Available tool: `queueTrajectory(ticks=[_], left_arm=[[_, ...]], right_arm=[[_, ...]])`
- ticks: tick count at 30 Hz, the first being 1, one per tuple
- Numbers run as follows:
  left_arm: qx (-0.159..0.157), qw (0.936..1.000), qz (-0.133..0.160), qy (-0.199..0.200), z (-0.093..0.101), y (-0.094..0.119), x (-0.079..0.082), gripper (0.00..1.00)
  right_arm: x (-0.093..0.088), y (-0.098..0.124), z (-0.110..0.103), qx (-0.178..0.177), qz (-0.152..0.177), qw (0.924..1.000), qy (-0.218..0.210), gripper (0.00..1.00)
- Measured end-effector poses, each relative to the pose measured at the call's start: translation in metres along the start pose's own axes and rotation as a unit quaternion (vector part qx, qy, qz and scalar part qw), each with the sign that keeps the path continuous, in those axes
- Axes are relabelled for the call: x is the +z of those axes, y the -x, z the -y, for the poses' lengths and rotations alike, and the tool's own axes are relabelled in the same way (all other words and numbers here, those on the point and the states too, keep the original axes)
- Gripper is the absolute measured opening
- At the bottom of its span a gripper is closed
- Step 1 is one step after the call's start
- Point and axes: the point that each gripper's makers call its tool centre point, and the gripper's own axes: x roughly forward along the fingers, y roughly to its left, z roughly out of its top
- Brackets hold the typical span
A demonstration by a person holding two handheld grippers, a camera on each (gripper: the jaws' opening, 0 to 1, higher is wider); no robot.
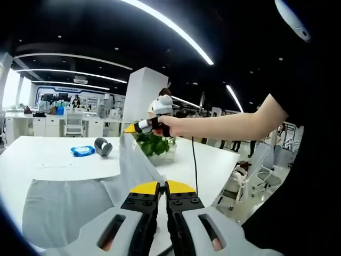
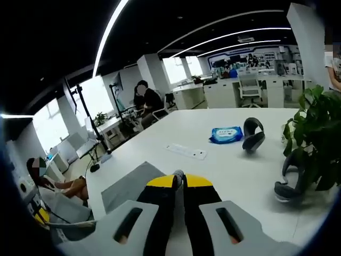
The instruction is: Fold the towel on the table until its edges align and the towel forms a compact rectangular stack.
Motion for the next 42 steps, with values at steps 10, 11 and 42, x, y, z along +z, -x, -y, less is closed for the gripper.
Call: queueTrajectory(ticks=[10,11,42], left_arm=[[-0.028,0.9996,-0.008,-0.006,-0.048,0.025,0.007,0.04],[-0.029,0.9995,-0.009,-0.004,-0.053,0.029,0.009,0.04],[-0.055,0.9969,-0.057,0.004,-0.196,0.094,-0.024,0.04]], right_arm=[[0.023,-0.043,-0.026,-0.005,0.018,0.9997,-0.014,0.02],[0.025,-0.047,-0.031,-0.004,0.019,0.9997,-0.016,0.02],[0.023,-0.185,-0.089,-0.042,-0.05,0.9977,-0.018,0.03]])
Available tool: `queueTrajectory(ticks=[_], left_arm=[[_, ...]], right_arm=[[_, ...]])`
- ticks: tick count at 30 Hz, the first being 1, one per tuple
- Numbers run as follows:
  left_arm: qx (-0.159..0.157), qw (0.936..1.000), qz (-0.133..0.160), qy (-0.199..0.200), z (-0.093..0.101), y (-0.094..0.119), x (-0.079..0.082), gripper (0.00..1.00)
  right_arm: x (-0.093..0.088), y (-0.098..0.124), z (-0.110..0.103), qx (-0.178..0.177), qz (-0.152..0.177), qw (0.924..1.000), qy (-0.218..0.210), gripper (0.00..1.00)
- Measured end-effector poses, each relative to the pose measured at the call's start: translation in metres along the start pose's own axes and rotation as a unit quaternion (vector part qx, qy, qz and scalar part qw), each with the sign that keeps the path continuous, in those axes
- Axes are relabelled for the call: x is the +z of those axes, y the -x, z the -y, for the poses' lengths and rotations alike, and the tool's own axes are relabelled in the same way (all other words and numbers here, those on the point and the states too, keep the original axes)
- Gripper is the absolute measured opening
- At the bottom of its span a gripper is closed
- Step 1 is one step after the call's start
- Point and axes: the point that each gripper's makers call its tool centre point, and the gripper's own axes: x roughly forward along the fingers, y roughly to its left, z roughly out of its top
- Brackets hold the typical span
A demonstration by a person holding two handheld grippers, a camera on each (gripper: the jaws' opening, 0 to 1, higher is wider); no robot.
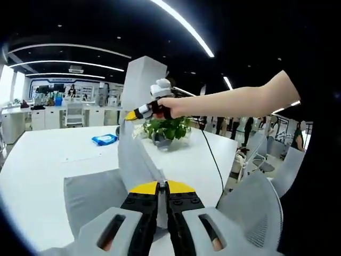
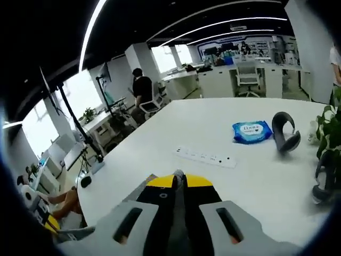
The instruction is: Fold the towel on the table until its edges align and the towel forms a compact rectangular stack.
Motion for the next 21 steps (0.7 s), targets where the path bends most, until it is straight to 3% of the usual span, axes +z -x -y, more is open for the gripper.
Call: queueTrajectory(ticks=[4,15,21], left_arm=[[-0.003,1.0,-0.004,-0.006,-0.003,0.0,-0.004,0.04],[0.038,0.9962,0.006,0.078,-0.037,0.025,-0.026,0.04],[0.061,0.9955,0.003,0.073,-0.044,0.039,-0.033,0.04]], right_arm=[[0.005,-0.015,-0.008,0.015,0.003,0.9999,-0.005,0.03],[-0.005,-0.043,-0.025,0.032,-0.015,0.9994,0.002,0.03],[-0.003,-0.055,-0.043,0.049,-0.013,0.9987,-0.001,0.03]])
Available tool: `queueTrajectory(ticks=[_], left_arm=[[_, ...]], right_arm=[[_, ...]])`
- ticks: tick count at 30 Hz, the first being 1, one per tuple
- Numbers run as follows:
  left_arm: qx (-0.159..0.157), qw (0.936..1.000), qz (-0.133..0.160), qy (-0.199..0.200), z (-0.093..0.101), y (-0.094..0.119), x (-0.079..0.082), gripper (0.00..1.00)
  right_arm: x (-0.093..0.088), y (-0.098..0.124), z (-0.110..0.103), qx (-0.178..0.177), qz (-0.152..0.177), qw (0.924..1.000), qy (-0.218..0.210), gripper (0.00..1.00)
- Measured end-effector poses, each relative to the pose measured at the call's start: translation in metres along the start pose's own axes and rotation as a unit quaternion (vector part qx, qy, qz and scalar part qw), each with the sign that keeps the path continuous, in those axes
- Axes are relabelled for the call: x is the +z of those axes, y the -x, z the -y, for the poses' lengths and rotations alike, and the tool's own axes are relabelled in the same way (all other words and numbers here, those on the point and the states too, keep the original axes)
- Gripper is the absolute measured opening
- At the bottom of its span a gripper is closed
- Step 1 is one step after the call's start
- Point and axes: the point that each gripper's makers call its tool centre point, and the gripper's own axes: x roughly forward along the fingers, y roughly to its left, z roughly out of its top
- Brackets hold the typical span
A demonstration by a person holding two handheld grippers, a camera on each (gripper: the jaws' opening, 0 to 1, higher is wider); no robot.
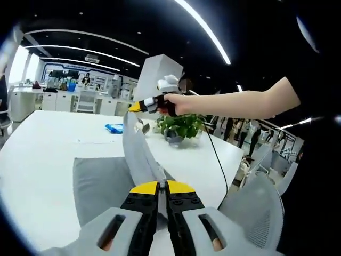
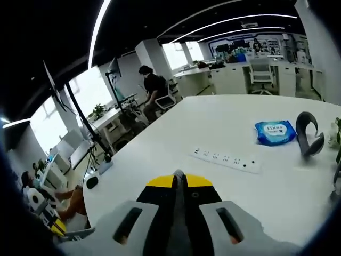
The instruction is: Fold the towel on the table until its edges align and the towel forms a compact rectangular stack.
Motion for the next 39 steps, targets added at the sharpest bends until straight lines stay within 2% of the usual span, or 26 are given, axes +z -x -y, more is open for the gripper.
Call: queueTrajectory(ticks=[4,11,16,33,39], left_arm=[[0.016,0.9998,-0.007,0.007,-0.01,0.007,-0.009,0.04],[0.049,0.9983,-0.002,0.031,-0.03,0.023,-0.021,0.04],[0.076,0.9956,-0.024,0.048,-0.051,0.028,-0.044,0.04],[0.112,0.9867,-0.07,0.095,-0.094,0.025,-0.101,0.05],[0.119,0.983,-0.09,0.107,-0.108,0.024,-0.12,0.05]], right_arm=[[-0.002,-0.012,-0.012,0.009,-0.001,1.0,0.001,0.03],[-0.008,-0.035,-0.025,0.022,-0.01,0.9997,0.002,0.03],[-0.024,-0.054,-0.032,0.022,-0.029,0.9992,0.013,0.03],[-0.057,-0.102,-0.026,-0.004,-0.063,0.9976,0.03,0.03],[-0.075,-0.124,-0.025,-0.015,-0.078,0.9955,0.053,0.03]])
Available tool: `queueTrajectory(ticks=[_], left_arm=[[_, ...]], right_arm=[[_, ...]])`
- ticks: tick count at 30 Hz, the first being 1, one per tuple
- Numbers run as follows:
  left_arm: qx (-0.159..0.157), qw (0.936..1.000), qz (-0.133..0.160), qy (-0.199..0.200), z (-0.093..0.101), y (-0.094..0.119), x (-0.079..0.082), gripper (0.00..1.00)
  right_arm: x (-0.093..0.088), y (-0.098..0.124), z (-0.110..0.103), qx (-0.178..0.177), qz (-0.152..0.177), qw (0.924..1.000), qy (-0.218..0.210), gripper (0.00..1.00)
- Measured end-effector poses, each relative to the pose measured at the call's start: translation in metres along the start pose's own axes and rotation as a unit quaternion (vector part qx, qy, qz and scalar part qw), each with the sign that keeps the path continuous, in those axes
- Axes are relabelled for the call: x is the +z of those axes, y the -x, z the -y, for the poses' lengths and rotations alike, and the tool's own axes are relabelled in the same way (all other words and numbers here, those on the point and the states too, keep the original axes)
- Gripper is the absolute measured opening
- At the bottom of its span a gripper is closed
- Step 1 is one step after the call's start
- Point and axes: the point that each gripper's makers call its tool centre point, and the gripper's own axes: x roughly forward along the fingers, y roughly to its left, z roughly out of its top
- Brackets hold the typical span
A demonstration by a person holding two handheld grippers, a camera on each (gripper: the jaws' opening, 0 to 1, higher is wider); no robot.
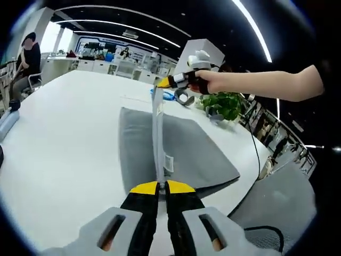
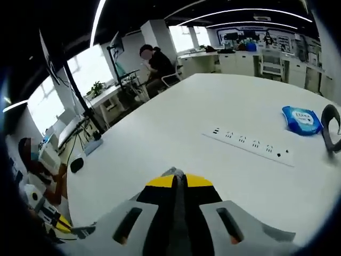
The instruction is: Fold the towel on the table until its edges align and the towel forms a compact rectangular stack.
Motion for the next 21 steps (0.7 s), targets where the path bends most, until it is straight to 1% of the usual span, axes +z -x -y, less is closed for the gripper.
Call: queueTrajectory(ticks=[3,5,7,9,10,11,14,17,21], left_arm=[[0.004,1.0,-0.006,0.006,-0.007,-0.002,-0.004,0.05],[0.016,0.9998,-0.009,-0.001,-0.013,-0.003,-0.006,0.05],[0.035,0.9985,-0.015,-0.039,-0.023,-0.002,-0.008,0.03],[0.048,0.9973,-0.011,-0.055,-0.028,-0.001,-0.007,0.05],[0.046,0.9975,-0.008,-0.054,-0.027,0.0,-0.006,0.07],[0.044,0.9978,-0.007,-0.05,-0.028,0.001,-0.006,0.07],[0.045,0.9979,-0.006,-0.046,-0.029,0.002,-0.005,0.07],[0.047,0.9975,-0.004,-0.052,-0.028,0.003,-0.003,0.07],[0.029,0.9981,0.003,-0.055,-0.016,0.0,0.002,0.08]], right_arm=[[-0.001,-0.009,0.001,0.001,-0.002,1.0,0.005,0.03],[0.001,-0.013,-0.001,0.007,0.002,0.9997,0.023,0.05],[0.001,-0.015,-0.003,0.007,0.003,0.9996,0.028,0.07],[0.003,-0.013,-0.002,0.012,0.008,0.9993,0.033,0.12],[0.004,-0.013,-0.002,0.013,0.009,0.9993,0.034,0.15],[0.003,-0.011,-0.002,0.013,0.007,0.9992,0.037,0.14],[-0.002,-0.005,0.003,0.011,0.0,0.9989,0.046,0.07],[-0.007,0.0,0.009,0.004,-0.001,0.9992,0.039,0.07],[-0.017,0.009,0.018,-0.003,-0.005,0.9995,0.031,0.06]])
